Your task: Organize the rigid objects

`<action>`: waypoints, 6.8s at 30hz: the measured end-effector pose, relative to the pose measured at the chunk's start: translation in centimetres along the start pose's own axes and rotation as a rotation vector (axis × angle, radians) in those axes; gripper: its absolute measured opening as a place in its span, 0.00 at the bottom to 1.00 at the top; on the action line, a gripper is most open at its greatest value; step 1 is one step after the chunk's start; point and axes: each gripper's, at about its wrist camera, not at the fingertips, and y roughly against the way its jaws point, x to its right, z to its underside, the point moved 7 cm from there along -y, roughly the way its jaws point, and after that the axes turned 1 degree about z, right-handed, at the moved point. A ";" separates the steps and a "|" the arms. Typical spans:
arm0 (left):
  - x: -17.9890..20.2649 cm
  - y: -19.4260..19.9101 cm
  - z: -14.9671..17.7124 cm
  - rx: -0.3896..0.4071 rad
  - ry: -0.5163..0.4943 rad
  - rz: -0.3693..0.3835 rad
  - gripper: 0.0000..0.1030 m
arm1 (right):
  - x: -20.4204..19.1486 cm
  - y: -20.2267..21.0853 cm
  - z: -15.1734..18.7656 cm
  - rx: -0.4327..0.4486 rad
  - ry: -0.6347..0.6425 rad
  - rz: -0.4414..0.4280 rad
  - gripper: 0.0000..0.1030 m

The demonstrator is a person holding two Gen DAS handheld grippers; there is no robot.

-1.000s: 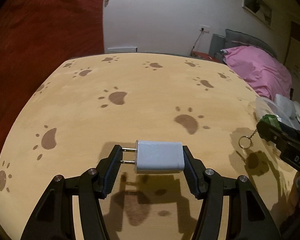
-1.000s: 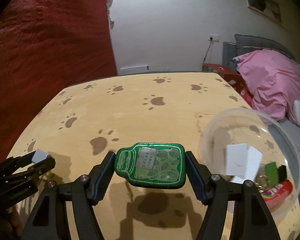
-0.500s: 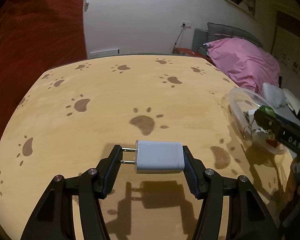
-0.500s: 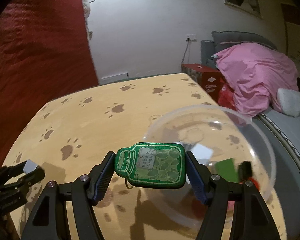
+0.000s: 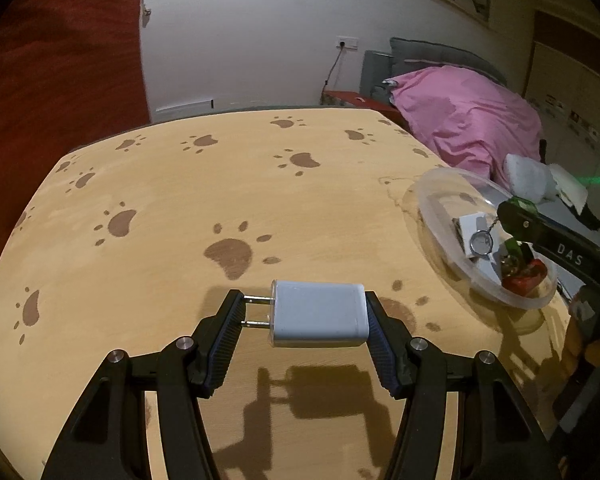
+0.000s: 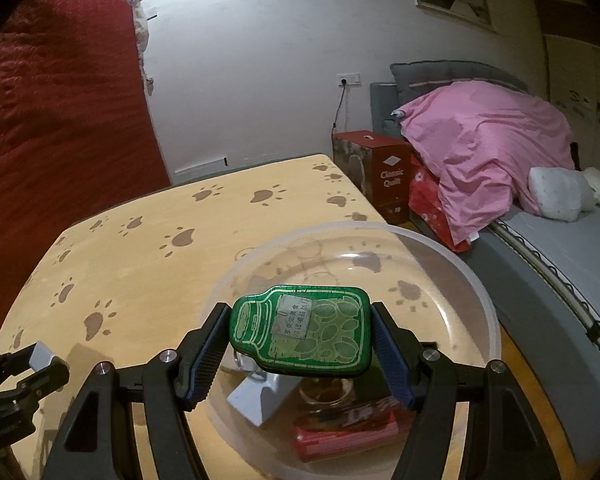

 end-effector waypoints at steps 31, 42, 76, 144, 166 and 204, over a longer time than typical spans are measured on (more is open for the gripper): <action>5.3 -0.5 -2.9 0.015 -0.089 0.055 0.58 | 4.8 -0.2 0.0 -0.004 -0.055 0.051 0.87; 10.1 -1.5 -5.7 0.025 -0.152 0.135 0.58 | 7.1 0.8 0.7 0.009 -0.054 0.087 0.90; 16.5 -6.6 -7.7 -0.013 -0.196 0.227 0.58 | 11.2 1.9 1.6 0.007 -0.118 0.090 0.92; 14.0 -5.5 -6.4 0.005 -0.184 0.203 0.77 | 9.3 1.0 2.9 -0.128 0.065 0.137 1.00; 14.7 -3.4 -4.8 0.027 -0.229 0.087 0.96 | 8.5 3.4 2.2 -0.080 0.048 0.162 1.00; 15.3 -0.5 -3.1 0.037 -0.211 -0.007 0.98 | 9.0 7.5 1.8 0.008 0.081 0.221 1.00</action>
